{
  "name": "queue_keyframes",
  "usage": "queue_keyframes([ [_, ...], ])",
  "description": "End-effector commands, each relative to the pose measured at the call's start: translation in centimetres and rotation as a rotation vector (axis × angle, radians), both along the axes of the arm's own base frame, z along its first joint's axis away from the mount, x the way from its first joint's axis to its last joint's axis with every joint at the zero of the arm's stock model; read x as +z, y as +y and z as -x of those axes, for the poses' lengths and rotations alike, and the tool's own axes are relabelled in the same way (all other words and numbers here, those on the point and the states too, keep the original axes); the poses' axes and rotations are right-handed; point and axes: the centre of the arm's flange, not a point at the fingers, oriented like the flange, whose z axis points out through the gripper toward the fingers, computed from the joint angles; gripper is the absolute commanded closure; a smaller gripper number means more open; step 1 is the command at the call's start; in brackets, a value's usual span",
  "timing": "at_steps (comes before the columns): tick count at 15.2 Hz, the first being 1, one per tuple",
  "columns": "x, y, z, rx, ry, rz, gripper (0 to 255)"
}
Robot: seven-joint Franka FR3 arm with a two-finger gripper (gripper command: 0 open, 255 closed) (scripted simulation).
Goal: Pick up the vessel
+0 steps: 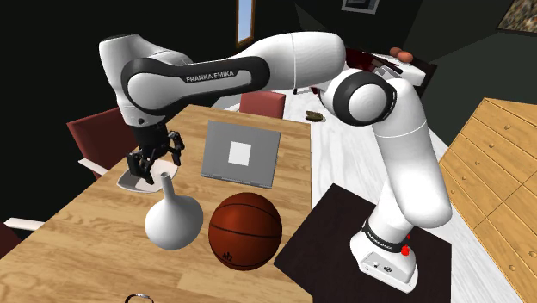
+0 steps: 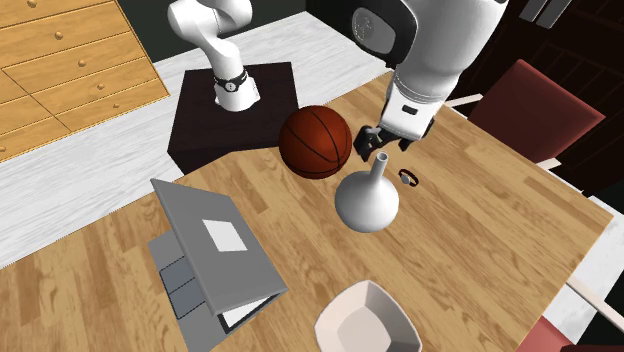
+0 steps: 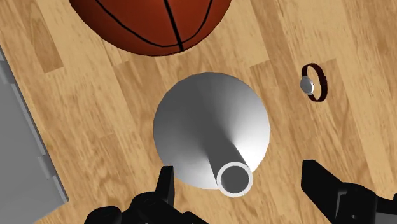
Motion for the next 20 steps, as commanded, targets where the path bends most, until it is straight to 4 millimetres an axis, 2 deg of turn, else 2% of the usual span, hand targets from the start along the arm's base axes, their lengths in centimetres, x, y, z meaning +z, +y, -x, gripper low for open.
queue_keyframes([
  [1, -1.0, -0.1, -0.2, 0.0, -0.001, 0.0, 0],
  [3, -2.4, -0.1, -0.2, 0.0, -0.001, 0.0, 0],
  [5, -2.4, -0.1, -0.2, 0.0, -0.001, 0.0, 0],
  [6, -2.4, -0.1, -0.2, 0.0, -0.001, 0.0, 255],
  [15, -2.4, -0.1, -0.2, 0.0, -0.001, 0.0, 255],
  [20, 0.3, -0.1, -0.2, 0.0, -0.001, 0.0, 255],
])
